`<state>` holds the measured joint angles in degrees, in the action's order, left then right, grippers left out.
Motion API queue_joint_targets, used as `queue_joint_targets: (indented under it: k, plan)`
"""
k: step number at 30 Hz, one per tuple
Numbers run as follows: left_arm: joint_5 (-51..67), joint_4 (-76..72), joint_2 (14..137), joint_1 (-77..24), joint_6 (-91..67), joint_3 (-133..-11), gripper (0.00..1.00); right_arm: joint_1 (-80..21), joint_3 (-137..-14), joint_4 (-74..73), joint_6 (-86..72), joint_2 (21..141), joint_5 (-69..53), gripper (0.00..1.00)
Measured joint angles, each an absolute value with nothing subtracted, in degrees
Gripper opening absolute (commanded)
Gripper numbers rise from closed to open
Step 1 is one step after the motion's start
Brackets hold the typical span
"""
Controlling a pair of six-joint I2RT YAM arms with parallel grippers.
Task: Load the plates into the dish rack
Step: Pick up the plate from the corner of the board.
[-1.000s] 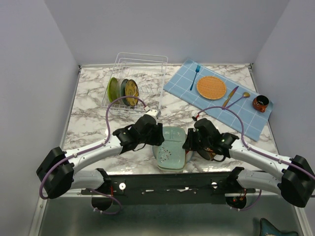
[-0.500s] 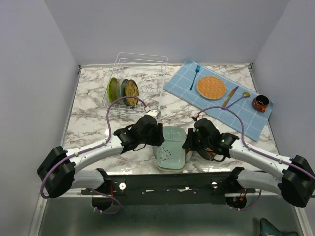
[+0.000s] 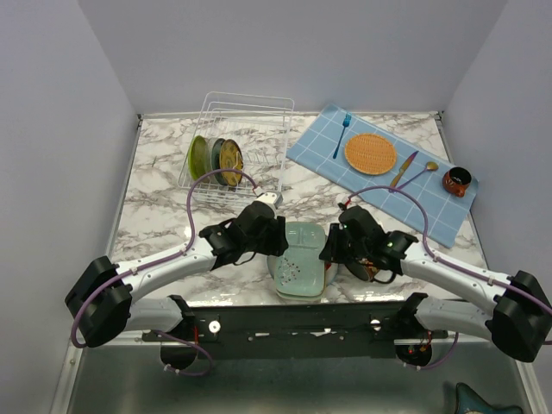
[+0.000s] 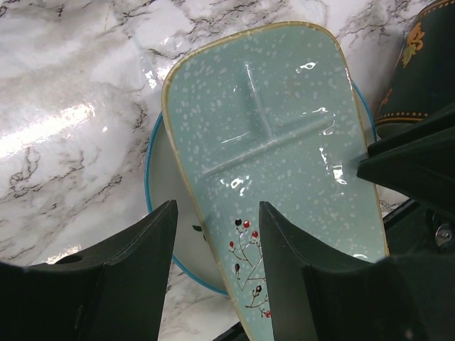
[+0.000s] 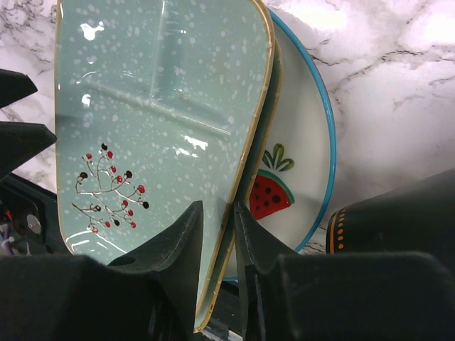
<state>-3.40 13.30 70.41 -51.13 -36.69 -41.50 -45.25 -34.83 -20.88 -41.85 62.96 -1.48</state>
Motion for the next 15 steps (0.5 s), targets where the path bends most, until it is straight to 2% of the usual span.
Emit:
queue_joint_targets:
  k: [15]
  plan:
    - [-3.4,13.3,70.4,-51.1,-35.6,-41.5,0.58,-45.3,-37.1,-23.7,-46.2,66.1,1.1,0.29]
